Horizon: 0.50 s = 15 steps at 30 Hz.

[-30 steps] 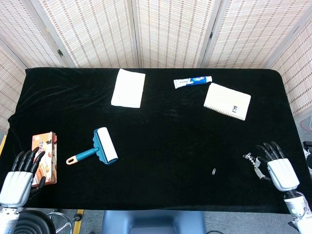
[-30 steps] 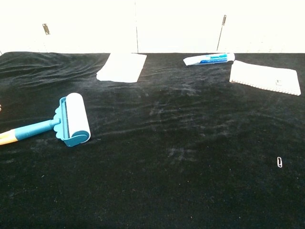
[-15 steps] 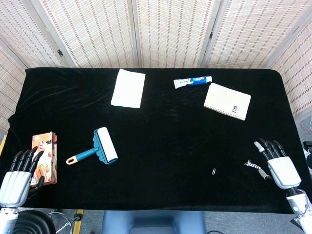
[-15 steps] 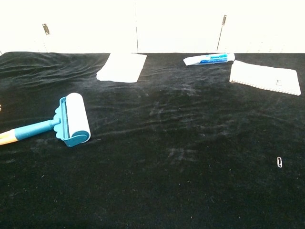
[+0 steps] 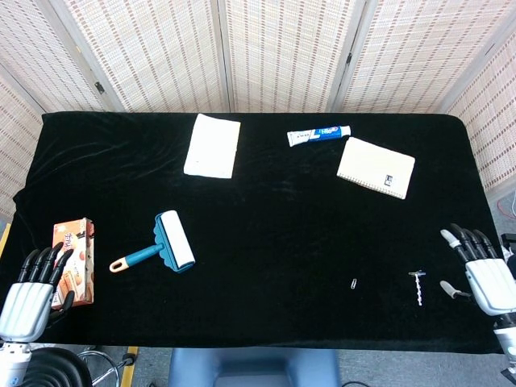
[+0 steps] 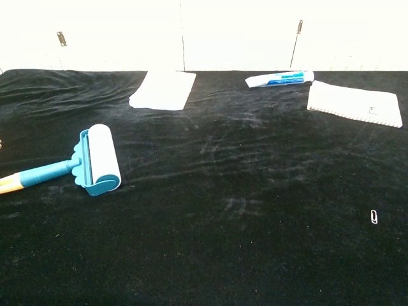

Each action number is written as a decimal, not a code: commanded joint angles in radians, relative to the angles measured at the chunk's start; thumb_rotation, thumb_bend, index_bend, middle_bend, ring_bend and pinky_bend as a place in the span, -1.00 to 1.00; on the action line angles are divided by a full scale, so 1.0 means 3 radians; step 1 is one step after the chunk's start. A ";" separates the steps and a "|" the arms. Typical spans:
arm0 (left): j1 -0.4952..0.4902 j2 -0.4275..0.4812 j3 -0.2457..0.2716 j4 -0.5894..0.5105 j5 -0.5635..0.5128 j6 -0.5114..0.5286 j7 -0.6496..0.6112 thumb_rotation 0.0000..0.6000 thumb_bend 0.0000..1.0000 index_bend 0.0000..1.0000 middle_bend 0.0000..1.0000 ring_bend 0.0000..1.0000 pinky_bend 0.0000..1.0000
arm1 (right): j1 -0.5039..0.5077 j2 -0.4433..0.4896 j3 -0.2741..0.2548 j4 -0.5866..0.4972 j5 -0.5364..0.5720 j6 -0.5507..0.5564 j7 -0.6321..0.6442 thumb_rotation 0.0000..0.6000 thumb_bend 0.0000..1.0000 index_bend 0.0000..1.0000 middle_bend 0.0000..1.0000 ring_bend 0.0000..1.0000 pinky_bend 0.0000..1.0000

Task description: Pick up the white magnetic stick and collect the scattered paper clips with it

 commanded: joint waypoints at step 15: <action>-0.0002 -0.0008 0.0015 -0.0004 0.0031 0.0015 0.0021 1.00 -0.02 -1.00 -1.00 -0.96 -0.98 | -0.0185 0.0390 -0.0087 -0.1070 0.0177 -0.0176 -0.0809 1.00 -0.55 -1.00 -1.00 -1.00 -1.00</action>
